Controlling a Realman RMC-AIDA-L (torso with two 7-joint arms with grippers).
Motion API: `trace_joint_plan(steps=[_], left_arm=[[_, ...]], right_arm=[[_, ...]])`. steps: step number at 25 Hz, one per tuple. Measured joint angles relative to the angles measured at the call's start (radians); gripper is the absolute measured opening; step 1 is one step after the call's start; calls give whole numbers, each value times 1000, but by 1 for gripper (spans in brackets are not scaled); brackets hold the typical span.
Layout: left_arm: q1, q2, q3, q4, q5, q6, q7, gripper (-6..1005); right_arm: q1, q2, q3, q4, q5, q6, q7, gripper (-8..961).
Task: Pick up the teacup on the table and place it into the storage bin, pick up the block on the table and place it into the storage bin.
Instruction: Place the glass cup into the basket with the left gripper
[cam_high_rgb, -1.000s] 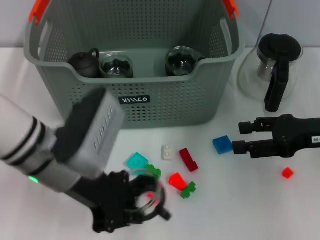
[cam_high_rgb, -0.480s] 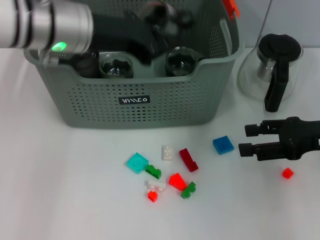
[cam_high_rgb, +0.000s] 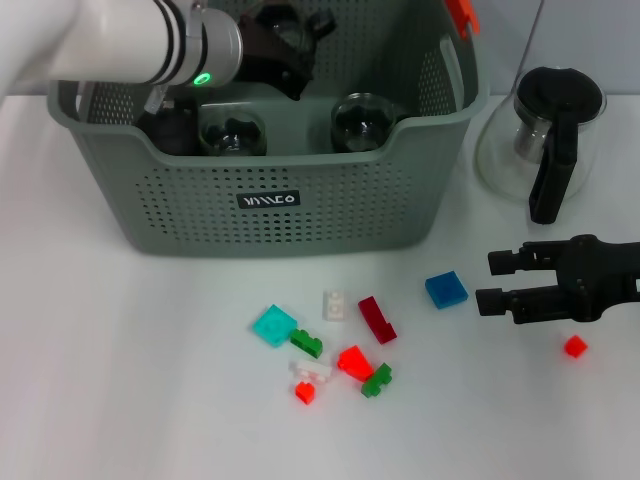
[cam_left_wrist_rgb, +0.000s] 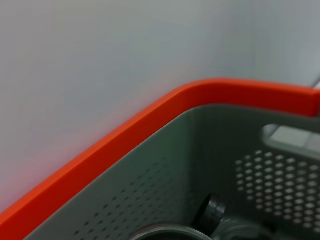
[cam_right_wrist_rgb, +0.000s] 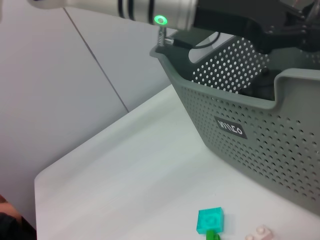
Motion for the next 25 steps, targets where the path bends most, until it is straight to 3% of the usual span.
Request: trace_joint_plan(steps=[7, 17, 21, 25], left_arm=[[-15, -4, 62, -31, 90, -75, -93, 95], [-7, -5, 53, -13, 103, -70, -126, 456], [57, -5, 50, 187, 61, 82, -206, 572], [166, -7, 51, 427, -130, 293, -201, 670]], right_arm=[[-1, 2, 0, 0, 0, 0, 0, 821], [-3, 2, 3, 0, -22, 0, 1, 821], [-1, -4, 6, -5, -37, -1, 1, 821], [-1, -23, 11, -5, -34, -14, -4, 821]])
